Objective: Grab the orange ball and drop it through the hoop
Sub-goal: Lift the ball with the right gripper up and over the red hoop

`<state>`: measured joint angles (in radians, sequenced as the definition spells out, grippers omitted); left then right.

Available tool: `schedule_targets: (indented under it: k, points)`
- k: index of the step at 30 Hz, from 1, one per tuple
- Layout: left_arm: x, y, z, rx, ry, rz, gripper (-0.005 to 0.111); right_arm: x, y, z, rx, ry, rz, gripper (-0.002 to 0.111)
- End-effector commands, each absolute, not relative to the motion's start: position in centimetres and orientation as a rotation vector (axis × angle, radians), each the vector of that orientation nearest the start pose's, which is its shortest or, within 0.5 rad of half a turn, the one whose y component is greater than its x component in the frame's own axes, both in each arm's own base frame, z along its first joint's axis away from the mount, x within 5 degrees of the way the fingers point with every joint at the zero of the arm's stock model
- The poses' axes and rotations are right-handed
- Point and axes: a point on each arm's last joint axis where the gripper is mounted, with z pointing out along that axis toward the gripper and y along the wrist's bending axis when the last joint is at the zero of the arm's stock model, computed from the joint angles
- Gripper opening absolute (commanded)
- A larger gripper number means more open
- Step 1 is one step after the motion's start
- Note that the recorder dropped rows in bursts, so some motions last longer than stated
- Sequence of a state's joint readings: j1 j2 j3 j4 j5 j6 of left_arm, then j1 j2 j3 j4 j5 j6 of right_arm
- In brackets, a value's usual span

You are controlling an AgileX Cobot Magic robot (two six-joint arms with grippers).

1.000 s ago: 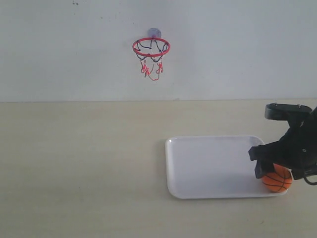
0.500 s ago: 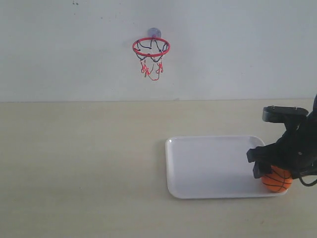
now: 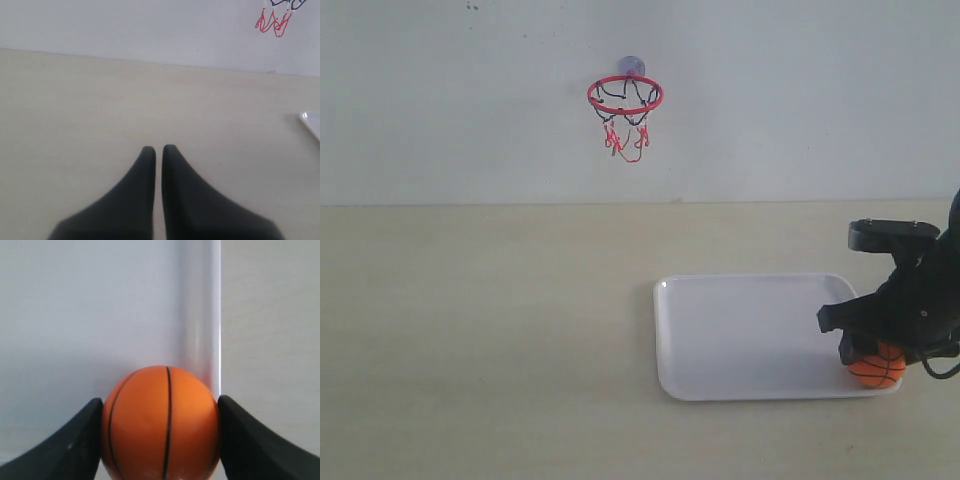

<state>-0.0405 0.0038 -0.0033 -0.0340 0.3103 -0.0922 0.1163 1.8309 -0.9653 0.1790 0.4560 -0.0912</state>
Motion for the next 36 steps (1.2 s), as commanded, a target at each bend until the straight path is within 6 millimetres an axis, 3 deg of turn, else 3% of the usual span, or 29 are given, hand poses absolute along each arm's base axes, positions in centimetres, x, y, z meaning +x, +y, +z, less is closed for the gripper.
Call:
schedule_targets:
  k: [1,3,9,10,12,15,23,31,36]
  points:
    - [5.4,-0.3,18.5,-0.071,1.791,-0.131,0.004,33.1,4.4,14.9,-0.097,2.795,0.151,0.000]
    - [5.4,-0.3,18.5,-0.071,1.791,-0.131,0.004,33.2,4.5,16.3,-0.098,2.782,0.162,0.000]
    - [5.4,-0.3,18.5,-0.071,1.791,-0.131,0.004,33.4,5.0,27.2,-0.137,2.599,0.239,0.000]
    - [5.4,-0.3,18.5,-0.071,1.791,-0.131,0.004,33.3,5.3,29.6,-0.117,2.521,0.294,0.000]
    - [5.4,-0.3,18.5,-0.071,1.791,-0.131,0.004,33.7,6.3,32.2,-0.150,2.407,0.432,0.000]
    - [5.4,-0.3,18.5,-0.071,1.791,-0.131,0.004,35.0,8.1,34.7,-0.190,2.211,0.645,0.000]
    - [5.4,-0.3,18.5,-0.071,1.791,-0.131,0.004,40.6,14.3,33.9,-0.338,2.049,0.604,0.000]
    - [5.4,-0.3,18.5,-0.071,1.791,-0.131,0.004,46.4,18.0,33.1,-0.391,1.979,0.672,0.000]
    - [5.4,-0.3,18.5,-0.071,1.791,-0.131,0.004,48.5,19.9,33.2,-0.414,1.912,0.696,0.000]
